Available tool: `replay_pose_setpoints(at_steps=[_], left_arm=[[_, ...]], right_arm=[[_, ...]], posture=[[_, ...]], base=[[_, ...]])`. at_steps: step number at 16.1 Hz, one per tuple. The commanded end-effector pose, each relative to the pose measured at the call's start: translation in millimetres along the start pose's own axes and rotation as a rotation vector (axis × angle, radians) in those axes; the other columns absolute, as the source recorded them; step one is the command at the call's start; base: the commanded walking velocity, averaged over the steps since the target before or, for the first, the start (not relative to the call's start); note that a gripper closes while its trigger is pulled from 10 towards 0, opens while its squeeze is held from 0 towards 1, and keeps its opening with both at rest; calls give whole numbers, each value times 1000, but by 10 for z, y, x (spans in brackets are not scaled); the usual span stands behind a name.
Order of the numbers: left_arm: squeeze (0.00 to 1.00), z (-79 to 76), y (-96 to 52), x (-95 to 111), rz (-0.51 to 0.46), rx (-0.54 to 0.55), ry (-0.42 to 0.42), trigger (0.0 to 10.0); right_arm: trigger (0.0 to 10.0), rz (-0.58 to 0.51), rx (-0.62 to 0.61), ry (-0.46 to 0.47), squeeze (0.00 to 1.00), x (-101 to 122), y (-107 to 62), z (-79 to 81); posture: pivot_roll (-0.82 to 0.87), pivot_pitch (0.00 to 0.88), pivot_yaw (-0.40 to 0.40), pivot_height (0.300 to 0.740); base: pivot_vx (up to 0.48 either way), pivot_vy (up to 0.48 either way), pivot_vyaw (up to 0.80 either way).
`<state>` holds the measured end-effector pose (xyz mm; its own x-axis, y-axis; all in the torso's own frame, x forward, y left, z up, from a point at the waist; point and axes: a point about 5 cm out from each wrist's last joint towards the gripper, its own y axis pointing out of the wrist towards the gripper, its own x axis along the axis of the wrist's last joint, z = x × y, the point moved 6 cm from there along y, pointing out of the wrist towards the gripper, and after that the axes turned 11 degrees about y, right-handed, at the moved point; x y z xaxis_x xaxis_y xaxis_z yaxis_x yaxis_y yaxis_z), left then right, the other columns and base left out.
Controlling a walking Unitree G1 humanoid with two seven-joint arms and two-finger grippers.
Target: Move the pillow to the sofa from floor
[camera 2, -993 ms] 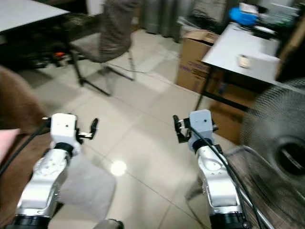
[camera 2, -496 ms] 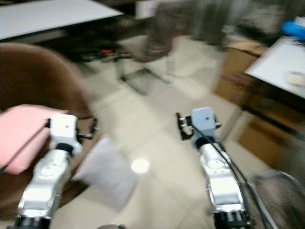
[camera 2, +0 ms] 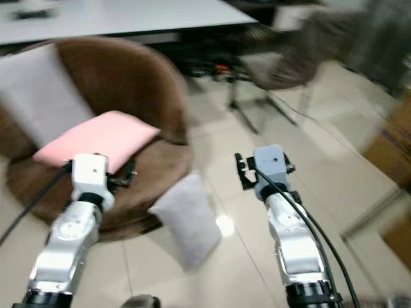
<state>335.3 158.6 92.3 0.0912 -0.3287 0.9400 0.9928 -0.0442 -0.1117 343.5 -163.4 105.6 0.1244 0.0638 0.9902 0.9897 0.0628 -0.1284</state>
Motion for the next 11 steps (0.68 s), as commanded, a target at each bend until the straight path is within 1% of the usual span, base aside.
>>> replay_pose_setpoints(at_steps=[1, 2, 3, 6, 11], left_arm=[[1000, 46, 10, 57, -18, 20, 18, 10000], [1000, 56, 8, 53, -16, 25, 21, 10000], [1000, 86, -1, 41, -12, 36, 24, 10000], [1000, 118, -14, 18, -6, 45, 28, 10000], [1000, 115, -22, 12, -2, 44, 36, 10000]], right_arm=[[10000, 0, 12, 8, 0, 21, 23, 29], [10000, 2, 15, 7, 0, 21, 33, 42], [10000, 4, 25, 5, 0, 18, 43, 71], [10000, 24, 26, 20, 0, -26, 61, 85], [10000, 28, 18, 23, 0, -45, 51, 72]], posture=[[-74, 0, -48, 740], [-70, 0, -51, 740], [-65, 0, -57, 740], [-61, 0, -60, 740], [-64, 0, -55, 740]], base=[[0, -405, 800], [0, -480, 575], [0, -480, 0], [0, -480, 0], [0, -480, 0]])
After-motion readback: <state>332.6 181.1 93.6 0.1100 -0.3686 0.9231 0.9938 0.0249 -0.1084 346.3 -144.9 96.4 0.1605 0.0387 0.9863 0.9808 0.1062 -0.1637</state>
